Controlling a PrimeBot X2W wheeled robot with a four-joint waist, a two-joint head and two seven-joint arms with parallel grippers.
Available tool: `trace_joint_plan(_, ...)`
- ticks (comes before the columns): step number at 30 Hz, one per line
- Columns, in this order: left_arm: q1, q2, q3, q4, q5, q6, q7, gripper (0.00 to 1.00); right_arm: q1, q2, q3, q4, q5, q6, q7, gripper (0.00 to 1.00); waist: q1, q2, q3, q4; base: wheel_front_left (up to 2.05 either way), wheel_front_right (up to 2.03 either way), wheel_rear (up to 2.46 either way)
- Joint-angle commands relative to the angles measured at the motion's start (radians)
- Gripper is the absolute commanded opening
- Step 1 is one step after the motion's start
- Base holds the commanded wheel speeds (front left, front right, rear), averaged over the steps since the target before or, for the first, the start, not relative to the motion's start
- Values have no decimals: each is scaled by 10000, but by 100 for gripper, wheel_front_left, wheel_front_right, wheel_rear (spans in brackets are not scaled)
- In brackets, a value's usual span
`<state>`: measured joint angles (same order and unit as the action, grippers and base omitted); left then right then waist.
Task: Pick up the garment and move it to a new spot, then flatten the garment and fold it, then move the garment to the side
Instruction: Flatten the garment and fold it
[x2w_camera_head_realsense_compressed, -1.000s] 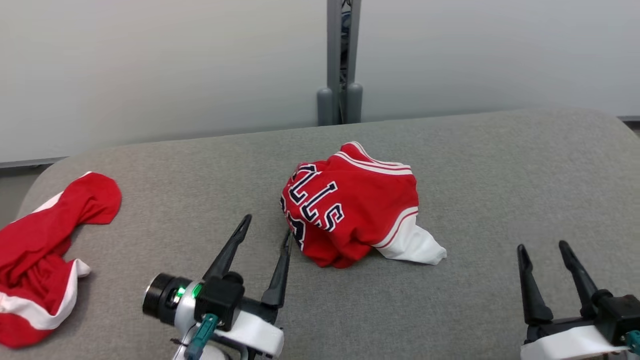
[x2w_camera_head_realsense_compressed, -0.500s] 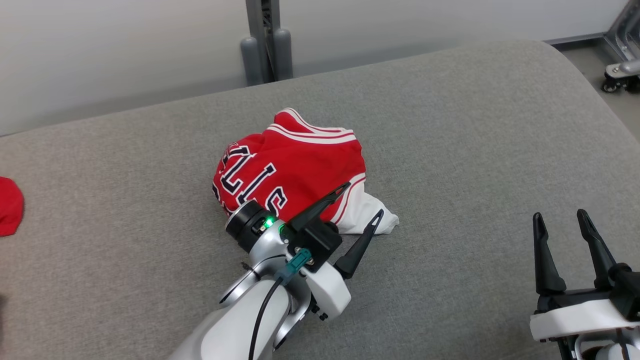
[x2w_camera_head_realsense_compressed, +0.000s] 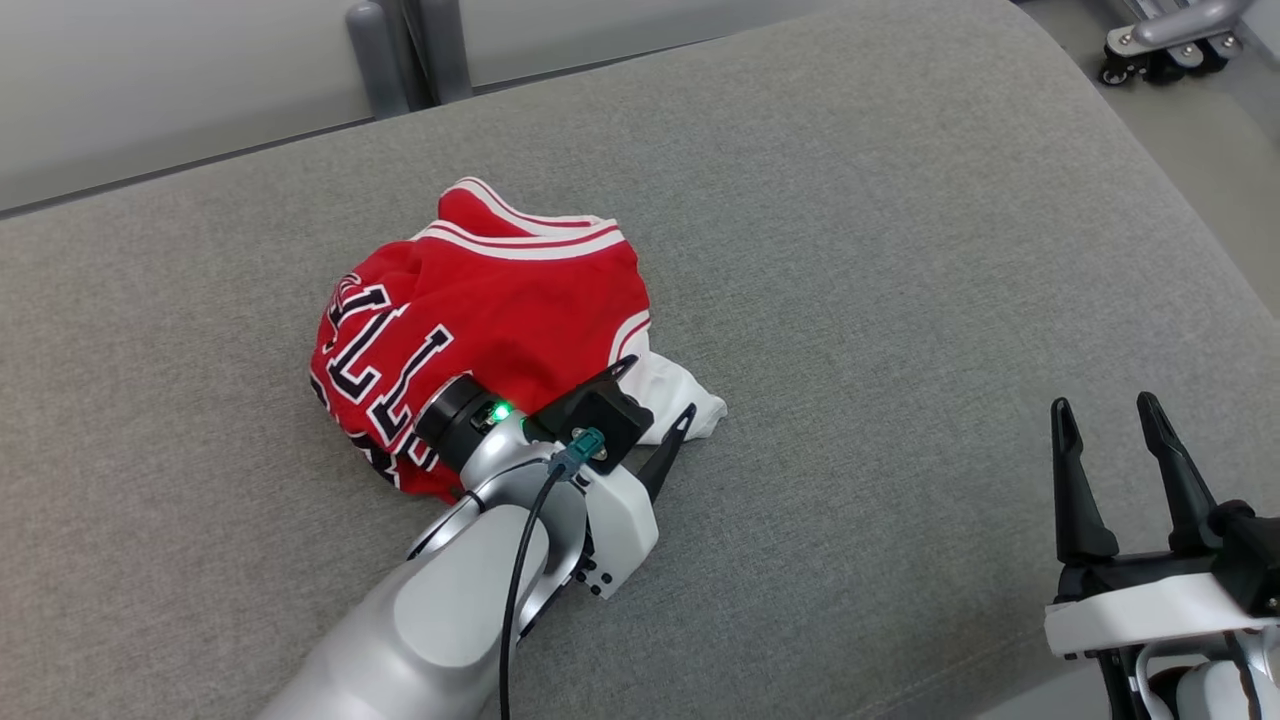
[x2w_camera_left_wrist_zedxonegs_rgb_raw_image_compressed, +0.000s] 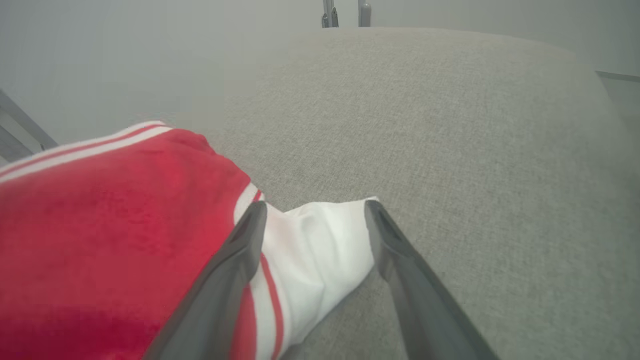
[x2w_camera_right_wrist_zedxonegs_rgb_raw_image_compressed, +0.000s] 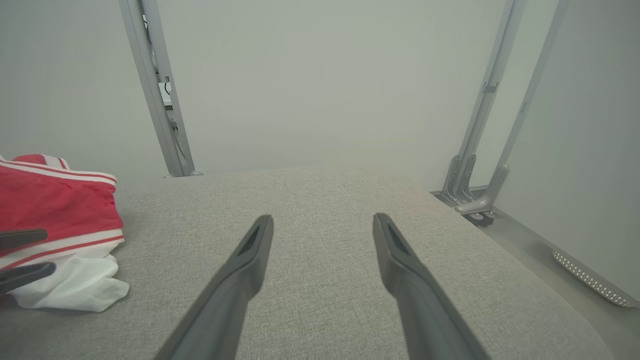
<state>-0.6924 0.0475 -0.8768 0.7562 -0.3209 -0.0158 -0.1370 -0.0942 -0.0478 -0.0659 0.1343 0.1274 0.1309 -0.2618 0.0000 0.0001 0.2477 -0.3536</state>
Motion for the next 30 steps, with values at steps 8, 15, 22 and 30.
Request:
trace_joint_plan(8, -494, 55, -711, 1106, -1002, 162, 51, 100, -287, -52, 83, 94, 271, -3, -54, 100, 0, -1, 149, -329, 0, 0, 0)
trace_joint_plan(15, -786, 52, -1480, 1712, -1534, 286, -83, 0, -376, -50, 79, 152, 331, -3, -54, 100, 0, -1, 176, -499, 0, 0, 0)
trace_joint_plan(22, -1117, 49, -1448, 1089, -2376, 494, -1127, 0, -200, -49, 37, 258, 315, -3, -54, 100, 0, -1, -59, -382, 0, 0, 0)
trace_joint_plan(30, -1679, 51, 56, -1595, -4126, 406, -1283, 0, -44, -50, 299, 385, 276, -3, -54, 100, 0, -1, -733, -335, 0, 0, 0)
